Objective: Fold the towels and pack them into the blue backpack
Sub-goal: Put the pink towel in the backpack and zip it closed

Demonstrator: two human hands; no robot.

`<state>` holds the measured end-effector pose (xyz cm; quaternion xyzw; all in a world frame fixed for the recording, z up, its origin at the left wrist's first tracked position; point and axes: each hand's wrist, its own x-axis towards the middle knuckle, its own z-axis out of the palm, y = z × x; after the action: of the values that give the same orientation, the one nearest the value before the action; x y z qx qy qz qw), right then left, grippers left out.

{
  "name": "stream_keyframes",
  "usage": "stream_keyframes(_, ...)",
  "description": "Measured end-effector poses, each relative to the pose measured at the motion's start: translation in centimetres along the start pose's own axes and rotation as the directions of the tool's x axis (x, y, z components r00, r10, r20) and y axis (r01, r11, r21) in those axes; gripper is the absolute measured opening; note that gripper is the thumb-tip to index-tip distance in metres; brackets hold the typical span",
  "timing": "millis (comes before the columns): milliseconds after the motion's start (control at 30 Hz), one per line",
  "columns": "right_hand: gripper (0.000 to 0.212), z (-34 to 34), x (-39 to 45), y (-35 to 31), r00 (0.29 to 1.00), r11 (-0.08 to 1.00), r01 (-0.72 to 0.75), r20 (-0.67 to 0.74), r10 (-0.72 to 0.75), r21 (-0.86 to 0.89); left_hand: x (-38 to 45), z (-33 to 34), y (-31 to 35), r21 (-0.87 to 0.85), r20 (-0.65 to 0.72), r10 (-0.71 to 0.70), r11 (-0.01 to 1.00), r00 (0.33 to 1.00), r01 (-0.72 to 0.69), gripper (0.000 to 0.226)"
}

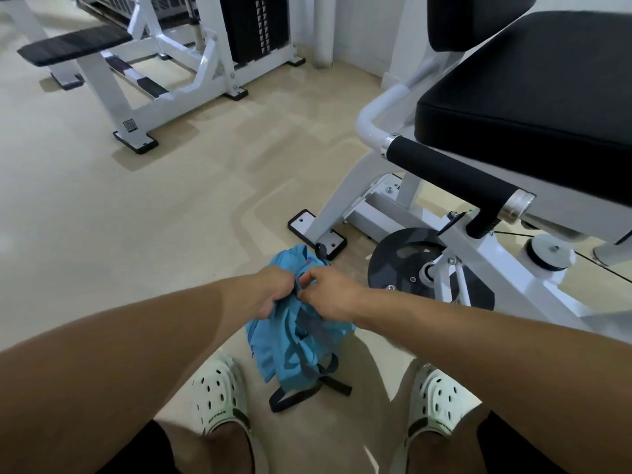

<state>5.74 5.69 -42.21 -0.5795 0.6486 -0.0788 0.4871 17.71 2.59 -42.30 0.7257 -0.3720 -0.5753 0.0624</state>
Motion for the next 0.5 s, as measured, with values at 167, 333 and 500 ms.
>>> stream_keyframes(167,0.036,-1.6,0.5,0.4,0.999,0.96,0.038,0.003,-0.039,-0.276,0.9,-0.1,-1.3,0.007,-0.013,0.079,0.997,0.997,-0.079,0.018)
stream_keyframes(333,0.022,-3.9,2.4,2.6,0.987,0.857,-0.117,-0.154,0.045,-0.501,1.0,-0.2,-1.4,-0.017,-0.016,0.142,0.99,0.99,-0.143,0.021)
stream_keyframes(500,0.021,-5.1,2.8,4.2,0.987,0.828,-0.15,-0.127,0.096,-0.541,0.9,0.3,-1.0,-0.006,-0.042,0.21,0.978,0.977,-0.211,0.018)
